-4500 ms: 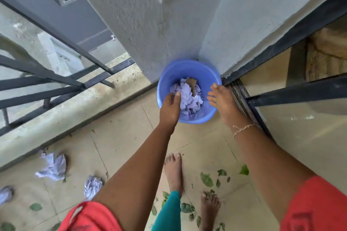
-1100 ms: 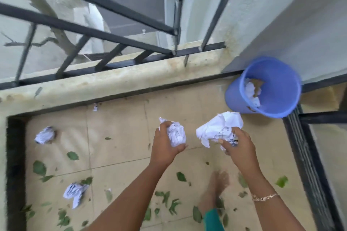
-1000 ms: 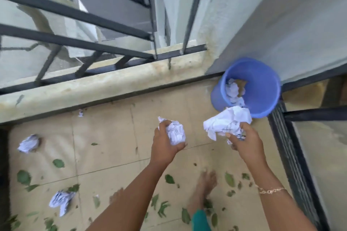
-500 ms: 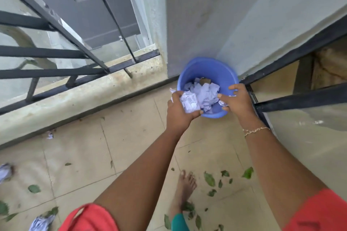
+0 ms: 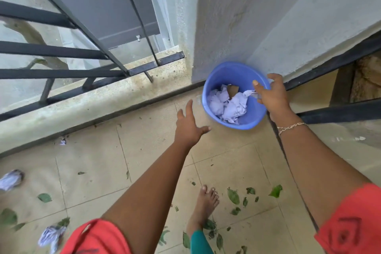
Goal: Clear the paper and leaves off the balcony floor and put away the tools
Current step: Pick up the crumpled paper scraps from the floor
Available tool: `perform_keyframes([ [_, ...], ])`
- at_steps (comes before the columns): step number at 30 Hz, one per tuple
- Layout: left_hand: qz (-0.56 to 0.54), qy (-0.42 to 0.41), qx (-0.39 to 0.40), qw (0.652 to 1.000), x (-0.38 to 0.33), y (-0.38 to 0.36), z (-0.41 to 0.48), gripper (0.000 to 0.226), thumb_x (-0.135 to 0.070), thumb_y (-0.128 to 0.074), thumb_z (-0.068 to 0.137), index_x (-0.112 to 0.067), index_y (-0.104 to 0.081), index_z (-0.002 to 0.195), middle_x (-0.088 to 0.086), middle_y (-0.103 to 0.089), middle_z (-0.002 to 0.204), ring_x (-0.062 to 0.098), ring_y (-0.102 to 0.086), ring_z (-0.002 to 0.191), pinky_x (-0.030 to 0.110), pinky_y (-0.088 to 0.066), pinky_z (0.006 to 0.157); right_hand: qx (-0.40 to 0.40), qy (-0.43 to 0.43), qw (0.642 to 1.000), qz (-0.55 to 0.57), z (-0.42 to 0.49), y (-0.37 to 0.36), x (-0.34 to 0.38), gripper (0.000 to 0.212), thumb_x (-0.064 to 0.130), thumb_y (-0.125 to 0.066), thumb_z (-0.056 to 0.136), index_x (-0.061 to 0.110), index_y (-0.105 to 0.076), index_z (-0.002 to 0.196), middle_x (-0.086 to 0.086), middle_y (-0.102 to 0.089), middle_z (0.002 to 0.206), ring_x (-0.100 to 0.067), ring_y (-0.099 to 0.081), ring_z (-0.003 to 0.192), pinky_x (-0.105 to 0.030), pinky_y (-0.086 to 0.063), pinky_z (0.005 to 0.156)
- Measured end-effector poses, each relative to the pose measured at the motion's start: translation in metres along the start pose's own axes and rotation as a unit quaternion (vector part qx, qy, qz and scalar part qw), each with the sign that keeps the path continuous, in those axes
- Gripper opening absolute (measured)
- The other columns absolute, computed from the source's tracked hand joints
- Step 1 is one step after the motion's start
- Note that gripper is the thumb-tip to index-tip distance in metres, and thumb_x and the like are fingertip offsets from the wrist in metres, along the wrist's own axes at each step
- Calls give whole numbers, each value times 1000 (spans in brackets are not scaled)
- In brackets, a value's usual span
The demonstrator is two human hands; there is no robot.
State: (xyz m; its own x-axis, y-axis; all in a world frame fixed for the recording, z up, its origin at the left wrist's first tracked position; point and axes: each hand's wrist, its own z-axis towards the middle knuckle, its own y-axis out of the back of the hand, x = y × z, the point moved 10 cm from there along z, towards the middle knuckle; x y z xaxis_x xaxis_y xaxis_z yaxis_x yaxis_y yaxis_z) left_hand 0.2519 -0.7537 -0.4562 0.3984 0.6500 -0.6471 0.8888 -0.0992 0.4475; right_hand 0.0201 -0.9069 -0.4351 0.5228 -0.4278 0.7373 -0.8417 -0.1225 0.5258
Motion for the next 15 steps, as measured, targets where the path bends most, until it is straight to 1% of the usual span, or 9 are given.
perform_keyframes([
  [2,-15,23,-15,1000,24,12,-8,100,-30,-76,76,-24,-8,150,25,-12,151,37,-23,139,41,-28,109,-12,6,1000,-11,-2,-2,5,70,53,-61,70,16,-41,126,-6,-44,112,-33,-53,110,-54,-47,92],
  [3,-23,31,-22,999,36,17,-13,99,-29,-75,76,-23,-9,149,25,-14,151,36,-25,138,41,-29,109,-20,6,1000,-18,-4,-3,6,70,52,-60,71,15,-41,127,-7,-45,112,-31,-53,109,-54,-46,92],
  [5,-41,49,-30,997,62,27,-26,96,-28,-75,77,-23,-11,149,24,-19,149,35,-30,136,40,-31,108,-30,18,999,-38,-16,-10,13,70,52,-58,68,13,-43,124,-9,-49,111,-27,-53,104,-53,-47,92],
  [8,-72,77,-45,993,104,44,-53,92,-26,-74,78,-21,-14,148,22,-23,147,35,-35,132,38,-32,106,-31,67,994,-80,-57,-40,32,57,42,-59,74,8,-50,119,-8,-49,105,-19,-49,94,-50,-48,90],
  [10,-90,97,-65,989,138,64,-75,88,-26,-73,80,-21,-17,147,19,-27,145,34,-39,129,38,-35,104,-5,114,987,-113,-101,-78,46,49,33,-55,76,3,-53,115,-16,-56,108,-18,-50,89,-38,-48,82],
  [12,-103,118,-92,983,178,88,-101,83,-25,-71,82,-20,-18,146,17,-30,143,32,-39,128,37,-36,102,40,163,974,-150,-151,-127,55,39,21,-54,79,0,-55,111,-22,-58,109,-19,-50,85,-19,-42,70],
  [13,-108,128,-104,981,199,100,-115,82,-25,-70,82,-19,-19,146,16,-32,142,32,-39,128,37,-36,101,62,175,968,-167,-177,-154,54,31,12,-57,82,-1,-56,110,-24,-57,108,-19,-49,84,-13,-38,65],
  [14,-113,137,-111,978,222,111,-130,81,-25,-69,83,-18,-18,146,16,-32,141,31,-38,129,37,-36,101,87,185,962,-182,-204,-182,52,27,3,-58,83,-1,-57,109,-25,-57,106,-19,-48,83,-13,-35,63],
  [15,-120,149,-116,975,245,121,-145,81,-24,-68,83,-17,-18,147,16,-33,141,31,-38,129,37,-36,101,111,192,955,-195,-231,-210,51,26,-3,-57,83,-1,-58,109,-24,-57,104,-17,-48,80,-15,-33,63],
])
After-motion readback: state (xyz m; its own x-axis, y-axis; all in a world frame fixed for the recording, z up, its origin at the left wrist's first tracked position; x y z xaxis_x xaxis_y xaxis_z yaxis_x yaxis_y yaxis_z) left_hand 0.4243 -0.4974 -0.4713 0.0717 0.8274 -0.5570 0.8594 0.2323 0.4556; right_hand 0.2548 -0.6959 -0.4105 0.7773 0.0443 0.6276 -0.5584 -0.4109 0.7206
